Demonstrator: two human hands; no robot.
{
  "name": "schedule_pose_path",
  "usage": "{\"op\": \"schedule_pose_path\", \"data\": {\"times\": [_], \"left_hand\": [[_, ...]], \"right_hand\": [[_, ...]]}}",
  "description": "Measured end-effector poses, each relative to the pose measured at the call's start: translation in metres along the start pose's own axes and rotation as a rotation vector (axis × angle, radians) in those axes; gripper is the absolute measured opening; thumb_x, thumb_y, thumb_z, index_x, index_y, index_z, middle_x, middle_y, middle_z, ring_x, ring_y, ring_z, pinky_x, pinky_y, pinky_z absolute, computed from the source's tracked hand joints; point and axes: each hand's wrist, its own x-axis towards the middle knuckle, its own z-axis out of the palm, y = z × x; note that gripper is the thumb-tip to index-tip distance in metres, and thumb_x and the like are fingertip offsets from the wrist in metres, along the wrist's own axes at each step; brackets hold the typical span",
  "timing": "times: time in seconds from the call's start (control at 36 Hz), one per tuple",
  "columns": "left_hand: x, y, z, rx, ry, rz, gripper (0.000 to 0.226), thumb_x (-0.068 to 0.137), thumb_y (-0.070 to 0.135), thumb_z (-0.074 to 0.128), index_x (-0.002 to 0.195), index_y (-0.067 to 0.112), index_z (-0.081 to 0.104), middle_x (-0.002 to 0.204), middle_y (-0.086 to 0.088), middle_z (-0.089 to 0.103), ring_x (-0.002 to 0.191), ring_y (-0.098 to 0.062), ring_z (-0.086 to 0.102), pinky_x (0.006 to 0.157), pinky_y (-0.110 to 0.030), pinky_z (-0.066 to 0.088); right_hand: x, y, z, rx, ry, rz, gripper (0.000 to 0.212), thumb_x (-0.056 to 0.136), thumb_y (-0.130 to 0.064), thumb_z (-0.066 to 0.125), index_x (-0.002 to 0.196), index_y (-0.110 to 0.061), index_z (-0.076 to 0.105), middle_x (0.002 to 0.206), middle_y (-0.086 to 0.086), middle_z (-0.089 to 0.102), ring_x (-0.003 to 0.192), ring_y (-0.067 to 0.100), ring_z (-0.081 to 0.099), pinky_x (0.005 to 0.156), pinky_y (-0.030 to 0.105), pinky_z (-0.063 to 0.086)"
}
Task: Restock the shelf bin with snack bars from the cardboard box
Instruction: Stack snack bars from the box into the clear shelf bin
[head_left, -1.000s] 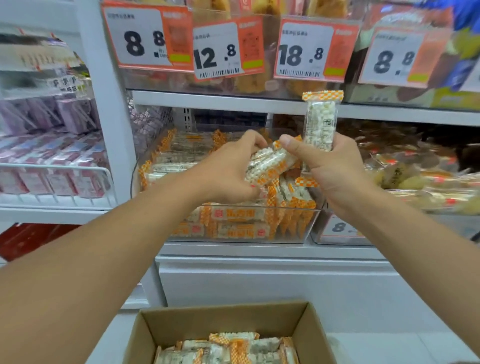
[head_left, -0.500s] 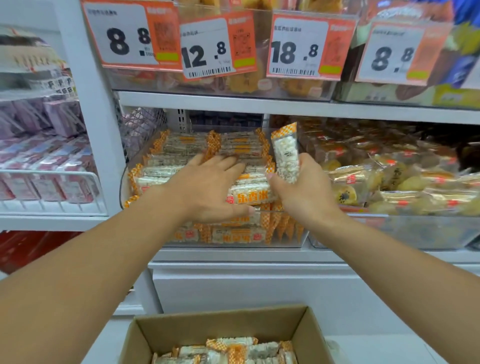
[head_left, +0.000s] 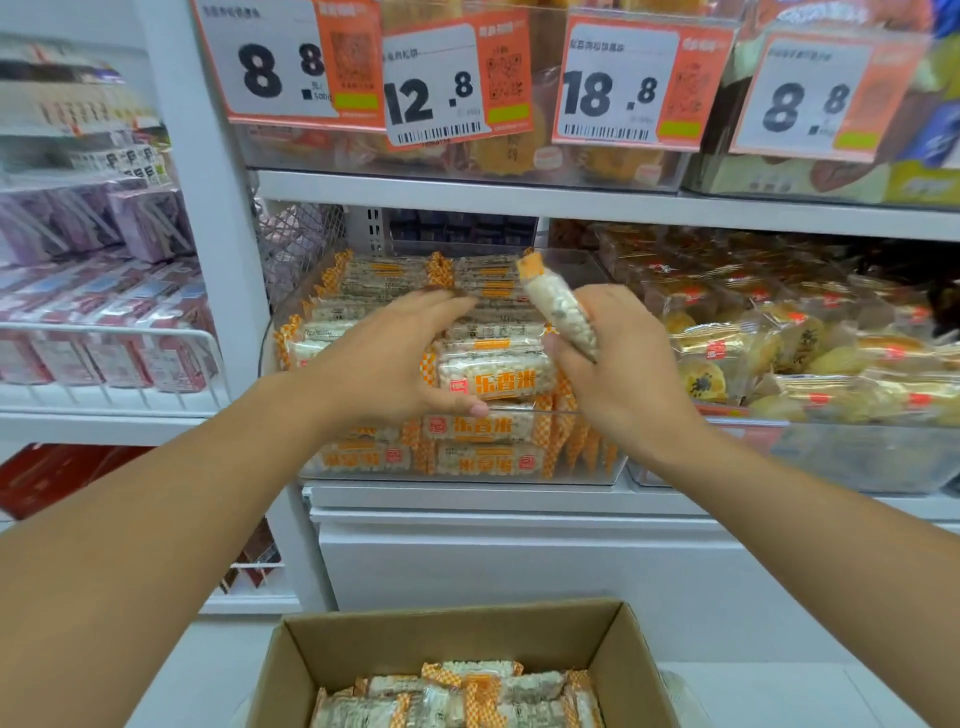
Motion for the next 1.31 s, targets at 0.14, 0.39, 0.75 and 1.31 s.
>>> {"op": "schedule_pose_path", "data": {"times": [0.14,0.39,0.75,1.31], "left_hand": [[-0.014,-0.02,0.0,0.047,0.033,0.049,0.113,0.066,0.083,0.062,0.158,0.029,0.025,0.162,0.004,0.031,0.148,-0.017,0.027,0.122,-0.043,0.026],[-0.045,-0.054,-0.022,0.093,0.062,-0.07,0.06,0.1,0.048,0.048,0.154,0.022,0.04,0.162,-0.006,0.03,0.149,-0.023,0.028,0.12,-0.035,0.023],[-0.044,-0.055,-0.018,0.104,0.183,-0.095,0.022,0.099,0.024,0.06,0.116,0.014,0.072,0.123,-0.004,0.07,0.113,-0.032,0.062,0.091,-0.045,0.051],[-0.024,0.065,-0.01,-1.281,0.357,-0.26,0.04,0.086,0.036,0.077,0.118,0.02,0.058,0.088,0.006,0.074,0.082,-0.012,0.072,0.077,-0.033,0.06]], "right_hand": [[-0.001,-0.007,0.004,-0.239,-0.121,-0.339,0.028,0.091,-0.031,0.07,0.117,-0.019,0.067,0.118,0.002,0.056,0.107,0.023,0.047,0.085,0.043,0.046],[0.007,-0.019,0.01,-0.408,-0.33,-0.361,0.049,0.092,-0.031,0.07,0.138,-0.027,0.051,0.125,-0.005,0.05,0.115,0.02,0.043,0.097,0.041,0.043],[0.016,-0.052,0.027,-0.105,-0.208,-0.321,0.041,0.091,-0.039,0.071,0.127,-0.021,0.063,0.117,-0.004,0.053,0.109,0.022,0.049,0.095,0.043,0.044],[0.002,-0.036,-0.014,0.307,-0.521,-0.097,0.068,0.083,-0.048,0.077,0.14,-0.024,0.048,0.13,-0.008,0.062,0.118,0.005,0.059,0.102,0.035,0.049]]}}
